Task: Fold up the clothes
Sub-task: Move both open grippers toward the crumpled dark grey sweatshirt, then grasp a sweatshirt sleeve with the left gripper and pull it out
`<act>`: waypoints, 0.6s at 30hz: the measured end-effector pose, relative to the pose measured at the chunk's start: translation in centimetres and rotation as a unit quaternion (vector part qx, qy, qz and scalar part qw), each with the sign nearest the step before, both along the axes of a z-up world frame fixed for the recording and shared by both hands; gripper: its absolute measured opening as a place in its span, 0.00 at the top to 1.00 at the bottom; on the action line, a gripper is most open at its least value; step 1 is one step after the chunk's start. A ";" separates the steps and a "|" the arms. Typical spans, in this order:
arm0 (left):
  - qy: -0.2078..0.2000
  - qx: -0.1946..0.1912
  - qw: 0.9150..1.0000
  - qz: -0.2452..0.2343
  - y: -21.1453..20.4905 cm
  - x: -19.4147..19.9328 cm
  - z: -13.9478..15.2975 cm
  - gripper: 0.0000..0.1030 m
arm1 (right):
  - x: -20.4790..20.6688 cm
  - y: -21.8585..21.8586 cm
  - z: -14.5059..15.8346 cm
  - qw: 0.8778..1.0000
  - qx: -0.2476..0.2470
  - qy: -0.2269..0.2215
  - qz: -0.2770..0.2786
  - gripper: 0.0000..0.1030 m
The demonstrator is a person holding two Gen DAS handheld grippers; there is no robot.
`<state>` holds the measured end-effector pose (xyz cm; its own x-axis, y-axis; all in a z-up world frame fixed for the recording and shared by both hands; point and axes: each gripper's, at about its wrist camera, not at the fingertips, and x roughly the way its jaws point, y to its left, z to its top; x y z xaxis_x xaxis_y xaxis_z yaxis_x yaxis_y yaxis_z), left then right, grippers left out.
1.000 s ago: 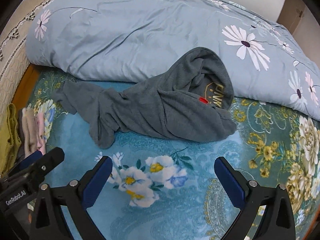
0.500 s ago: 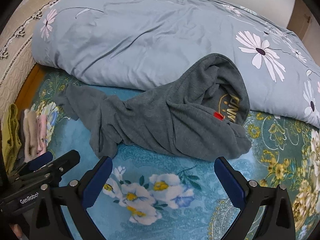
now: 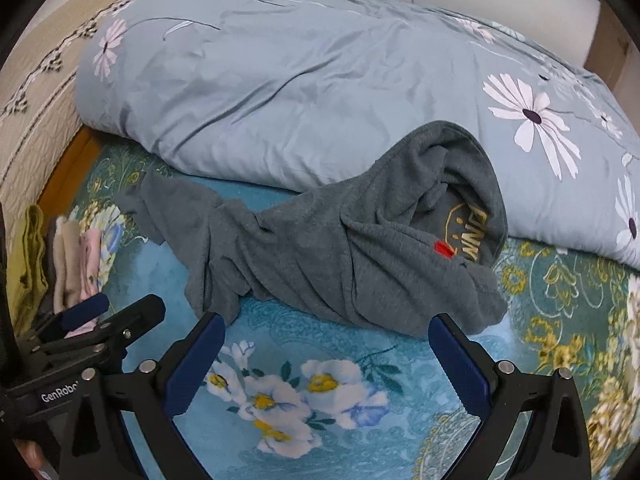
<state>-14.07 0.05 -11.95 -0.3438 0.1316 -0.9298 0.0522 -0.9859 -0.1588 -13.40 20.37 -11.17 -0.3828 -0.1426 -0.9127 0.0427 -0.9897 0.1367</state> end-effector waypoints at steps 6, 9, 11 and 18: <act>-0.006 0.003 1.000 -0.006 -0.1 -0.1 -0.6 0.04 | -0.1 0.3 -0.8 1.000 -0.022 -0.010 -0.003 0.00; -0.006 -0.001 1.000 -0.011 -0.1 -0.2 -1.0 0.04 | -0.1 0.1 -1.2 1.000 -0.022 -0.013 -0.001 0.00; -0.007 0.000 1.000 -0.014 -0.1 -0.3 -1.2 0.04 | -0.2 0.0 -1.4 1.000 -0.021 -0.014 0.001 0.00; -0.046 0.001 0.999 0.003 -1.4 -1.7 -3.6 0.04 | -0.5 0.9 -3.0 0.998 -0.014 -0.047 -0.028 0.00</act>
